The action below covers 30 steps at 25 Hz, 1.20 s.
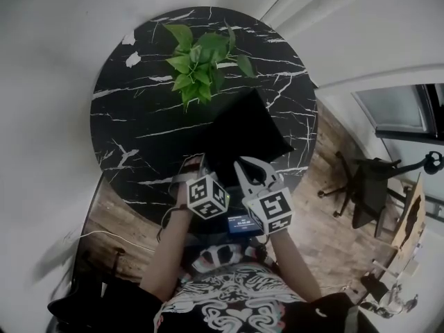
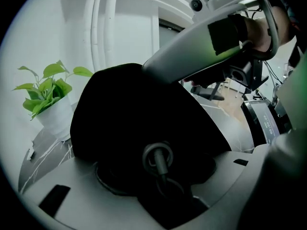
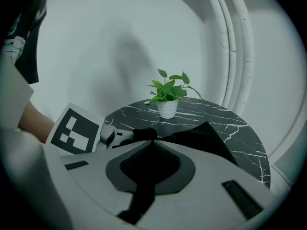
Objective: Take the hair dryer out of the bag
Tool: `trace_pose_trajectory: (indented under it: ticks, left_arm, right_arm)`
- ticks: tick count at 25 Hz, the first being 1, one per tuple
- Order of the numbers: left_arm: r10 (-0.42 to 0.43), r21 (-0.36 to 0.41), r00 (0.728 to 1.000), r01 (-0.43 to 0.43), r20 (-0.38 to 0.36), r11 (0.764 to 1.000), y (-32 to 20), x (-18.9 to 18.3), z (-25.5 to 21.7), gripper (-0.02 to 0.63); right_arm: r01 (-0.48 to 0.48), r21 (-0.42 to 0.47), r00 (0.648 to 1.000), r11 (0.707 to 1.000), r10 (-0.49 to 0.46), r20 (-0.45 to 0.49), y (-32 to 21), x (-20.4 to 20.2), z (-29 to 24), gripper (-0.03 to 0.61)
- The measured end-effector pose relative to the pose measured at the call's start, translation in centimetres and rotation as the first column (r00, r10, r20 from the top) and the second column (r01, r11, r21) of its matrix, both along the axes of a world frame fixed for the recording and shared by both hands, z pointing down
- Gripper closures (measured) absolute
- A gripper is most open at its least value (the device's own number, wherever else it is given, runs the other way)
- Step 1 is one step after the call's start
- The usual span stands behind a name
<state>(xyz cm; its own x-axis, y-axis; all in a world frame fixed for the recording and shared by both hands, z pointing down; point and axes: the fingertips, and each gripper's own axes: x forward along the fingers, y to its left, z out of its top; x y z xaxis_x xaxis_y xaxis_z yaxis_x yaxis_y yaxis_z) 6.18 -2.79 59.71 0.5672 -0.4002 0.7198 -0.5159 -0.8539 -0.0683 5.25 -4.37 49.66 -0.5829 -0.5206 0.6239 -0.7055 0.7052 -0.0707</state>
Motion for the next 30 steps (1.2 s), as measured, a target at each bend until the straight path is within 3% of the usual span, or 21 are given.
trace_pose_trajectory:
  ticks: [12, 21, 26, 30]
  left_arm:
    - [0.026, 0.009, 1.000, -0.026, -0.011, 1.000, -0.3, 0.2, -0.2, 0.396]
    - [0.025, -0.006, 0.999, -0.026, -0.035, 1.000, -0.6, 0.0, -0.3, 0.405]
    - [0.037, -0.012, 0.998, -0.037, -0.058, 0.999, -0.5, 0.0, -0.3, 0.407]
    - [0.039, -0.016, 0.998, -0.040, -0.058, 0.999, -0.4, -0.1, -0.2, 0.406]
  right_arm:
    - [0.025, -0.091, 0.996, 0.996, -0.018, 0.083, -0.9, 0.5, 1.0, 0.555]
    - [0.018, -0.079, 0.998, 0.997, -0.013, 0.062, -1.8, 2.0, 1.0, 0.554]
    - [0.044, 0.003, 0.999, 0.999, -0.044, 0.000, -2.6, 2.8, 0.6, 0.552]
    - [-0.027, 0.003, 0.999, 1.000, 0.027, 0.033, -3.8, 4.3, 0.1, 0.552]
